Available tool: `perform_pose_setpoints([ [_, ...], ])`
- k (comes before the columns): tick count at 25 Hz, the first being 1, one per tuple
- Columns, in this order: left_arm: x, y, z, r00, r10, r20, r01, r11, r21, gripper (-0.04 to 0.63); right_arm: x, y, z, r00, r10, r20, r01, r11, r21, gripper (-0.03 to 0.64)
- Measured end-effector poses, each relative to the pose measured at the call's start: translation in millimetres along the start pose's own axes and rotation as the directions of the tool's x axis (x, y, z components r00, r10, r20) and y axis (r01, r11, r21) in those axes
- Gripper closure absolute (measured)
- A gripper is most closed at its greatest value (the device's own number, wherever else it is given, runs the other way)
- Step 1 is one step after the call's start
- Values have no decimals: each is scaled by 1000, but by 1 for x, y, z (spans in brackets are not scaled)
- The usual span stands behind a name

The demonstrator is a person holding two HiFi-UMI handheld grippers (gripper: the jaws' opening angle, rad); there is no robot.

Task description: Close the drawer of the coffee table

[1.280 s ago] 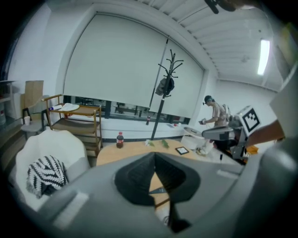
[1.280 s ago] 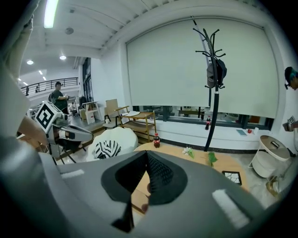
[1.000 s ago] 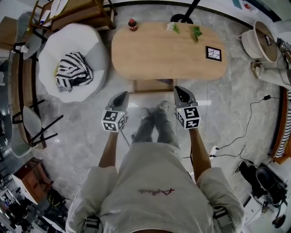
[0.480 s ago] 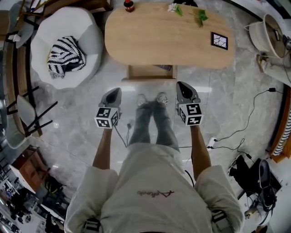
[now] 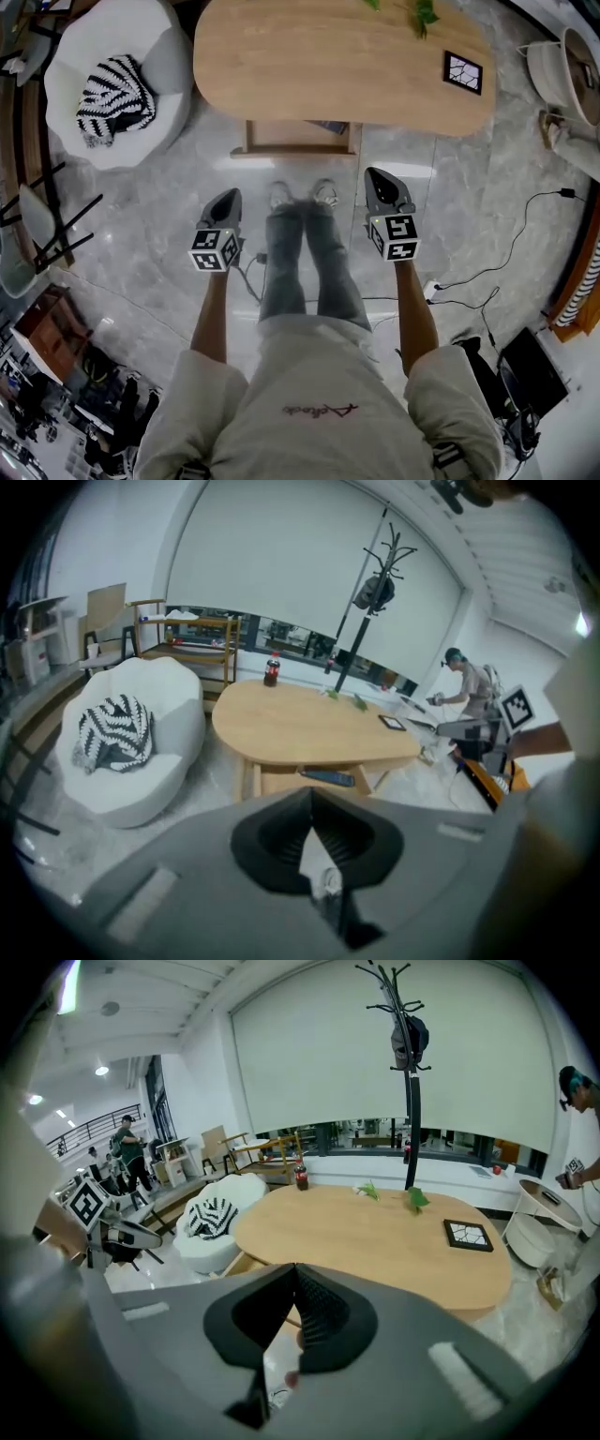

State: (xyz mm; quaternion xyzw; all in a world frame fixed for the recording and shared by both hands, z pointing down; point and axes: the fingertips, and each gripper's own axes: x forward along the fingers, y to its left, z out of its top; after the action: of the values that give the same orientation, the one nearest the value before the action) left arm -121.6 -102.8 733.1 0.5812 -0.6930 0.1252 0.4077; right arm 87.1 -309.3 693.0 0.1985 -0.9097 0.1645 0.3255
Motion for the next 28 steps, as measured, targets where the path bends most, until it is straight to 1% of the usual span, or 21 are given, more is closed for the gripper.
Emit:
perform_pose_setpoints([
  [4,25,13,-22,1000,10,-23,-10,1000,-3,597,23,-13,-31,1000,-4,-27,5,1000,15,611],
  [9,60,41,-51,999,22,-30,-22,1000,4,597,56,-25,-72,998,-25,-49,29,996,83,611],
  [15,103,71,-88,999,18,-33,-18,1000,10,597,93,-26,-130,996,-40,-86,47,995,89,611],
  [22,136,92,-126,999,14,-29,-14,1000,12,597,123,-26,-191,991,-55,-121,68,992,105,611],
  [28,161,95,-155,999,-1,-41,2,1000,28,597,144,-21,-227,990,-63,-125,81,986,146,611],
])
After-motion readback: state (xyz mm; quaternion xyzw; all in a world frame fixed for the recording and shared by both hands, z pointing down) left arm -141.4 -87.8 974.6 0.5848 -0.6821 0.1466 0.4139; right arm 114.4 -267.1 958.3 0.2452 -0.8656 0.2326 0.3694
